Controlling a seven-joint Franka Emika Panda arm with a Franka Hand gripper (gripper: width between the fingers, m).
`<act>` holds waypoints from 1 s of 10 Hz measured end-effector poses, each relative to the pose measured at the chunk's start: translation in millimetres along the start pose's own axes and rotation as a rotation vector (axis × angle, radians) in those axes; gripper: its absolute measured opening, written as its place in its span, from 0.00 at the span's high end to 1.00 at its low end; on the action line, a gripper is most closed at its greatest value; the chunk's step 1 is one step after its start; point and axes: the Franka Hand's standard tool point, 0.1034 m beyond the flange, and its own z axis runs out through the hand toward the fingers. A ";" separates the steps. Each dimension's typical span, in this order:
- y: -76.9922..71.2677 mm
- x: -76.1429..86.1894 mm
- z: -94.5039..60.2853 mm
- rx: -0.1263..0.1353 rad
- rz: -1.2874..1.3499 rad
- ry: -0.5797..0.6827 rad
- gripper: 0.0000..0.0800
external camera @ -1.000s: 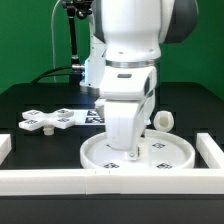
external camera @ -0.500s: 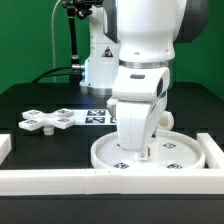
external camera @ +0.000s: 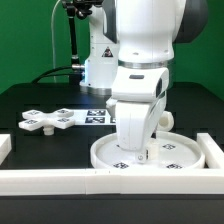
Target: Assemble round table
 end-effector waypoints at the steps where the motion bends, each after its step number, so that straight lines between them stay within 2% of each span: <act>1: -1.5 -1.9 -9.8 -0.007 0.028 -0.002 0.20; 3: -18.4 4.0 -30.7 -0.029 0.098 -0.006 0.19; 4: -33.1 5.2 -42.4 -0.044 0.125 -0.002 0.19; 5: -45.4 -1.7 -48.6 -0.043 0.139 -0.008 0.19; 6: -54.0 -7.1 -49.7 -0.041 0.149 -0.012 0.19; 7: -58.6 -11.0 -48.4 -0.051 0.150 -0.004 0.19; 8: -62.4 -16.7 -43.3 -0.053 0.151 -0.002 0.19; 10: -61.4 -15.2 -44.3 -0.051 0.166 -0.003 0.19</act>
Offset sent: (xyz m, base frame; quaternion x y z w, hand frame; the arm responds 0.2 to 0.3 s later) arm -0.0436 0.0123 0.0458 -0.0817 -0.0410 0.0572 0.9942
